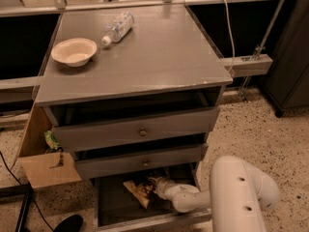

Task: Place brown chip bag into bottom drawer

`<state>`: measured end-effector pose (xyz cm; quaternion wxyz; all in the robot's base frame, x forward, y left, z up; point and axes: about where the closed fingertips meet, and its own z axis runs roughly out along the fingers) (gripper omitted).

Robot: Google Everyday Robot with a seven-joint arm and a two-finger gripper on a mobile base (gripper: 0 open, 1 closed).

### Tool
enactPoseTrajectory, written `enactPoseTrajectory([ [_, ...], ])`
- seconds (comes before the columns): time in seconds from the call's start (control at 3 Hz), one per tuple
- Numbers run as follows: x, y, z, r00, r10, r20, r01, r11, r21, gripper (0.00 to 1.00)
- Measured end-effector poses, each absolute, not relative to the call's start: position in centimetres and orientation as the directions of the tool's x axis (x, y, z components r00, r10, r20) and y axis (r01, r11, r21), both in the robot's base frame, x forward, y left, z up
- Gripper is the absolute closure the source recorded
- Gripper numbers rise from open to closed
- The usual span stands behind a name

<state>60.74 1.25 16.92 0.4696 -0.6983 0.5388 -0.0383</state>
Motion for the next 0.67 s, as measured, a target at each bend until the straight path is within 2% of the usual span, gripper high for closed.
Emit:
enactPoseTrajectory([
  [0.67, 60.74, 1.26, 16.92, 0.416, -0.789, -0.453, -0.717, 0.022, -0.697, 0.0],
])
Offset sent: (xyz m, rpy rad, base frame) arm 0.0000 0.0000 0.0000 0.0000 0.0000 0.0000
